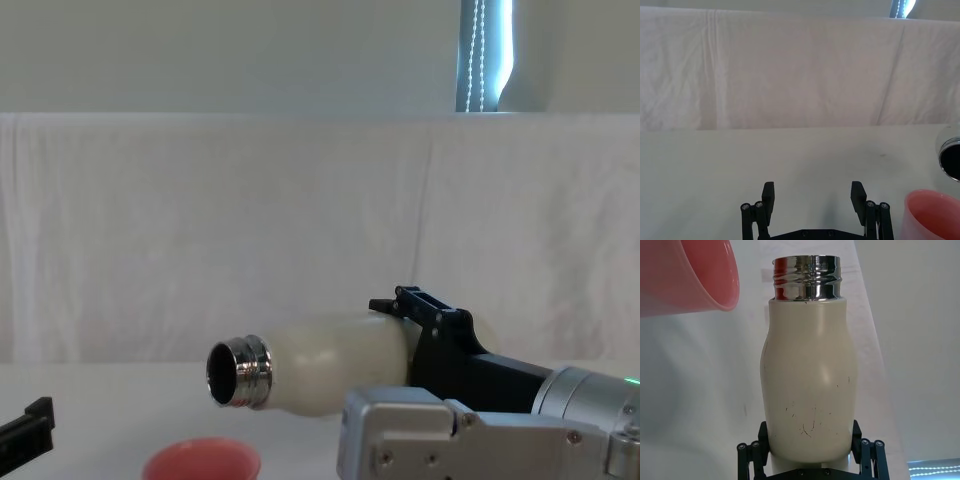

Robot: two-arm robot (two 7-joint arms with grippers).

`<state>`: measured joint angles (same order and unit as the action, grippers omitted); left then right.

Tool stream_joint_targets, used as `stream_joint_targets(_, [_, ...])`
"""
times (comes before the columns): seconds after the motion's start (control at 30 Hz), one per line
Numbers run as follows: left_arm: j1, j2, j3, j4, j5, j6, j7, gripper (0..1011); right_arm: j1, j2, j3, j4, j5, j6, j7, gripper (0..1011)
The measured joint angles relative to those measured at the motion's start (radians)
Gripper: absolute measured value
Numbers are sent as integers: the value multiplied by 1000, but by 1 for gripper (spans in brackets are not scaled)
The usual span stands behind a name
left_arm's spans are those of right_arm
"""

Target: Grasp the thermos with one hand and pour water into the cup lid.

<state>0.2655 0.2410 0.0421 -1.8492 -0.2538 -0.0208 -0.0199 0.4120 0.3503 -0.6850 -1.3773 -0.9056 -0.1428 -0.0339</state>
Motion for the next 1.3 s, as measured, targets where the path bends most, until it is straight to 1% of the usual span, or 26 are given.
stream_joint_targets(0.37, [0,0,0,0,0,0,0,1001,2,8,-5,-2,-15,5,-13,950])
stream_joint_targets(1.3, [0,0,0,0,0,0,0,1001,1,11,-3,-15,-12,6,-13,951])
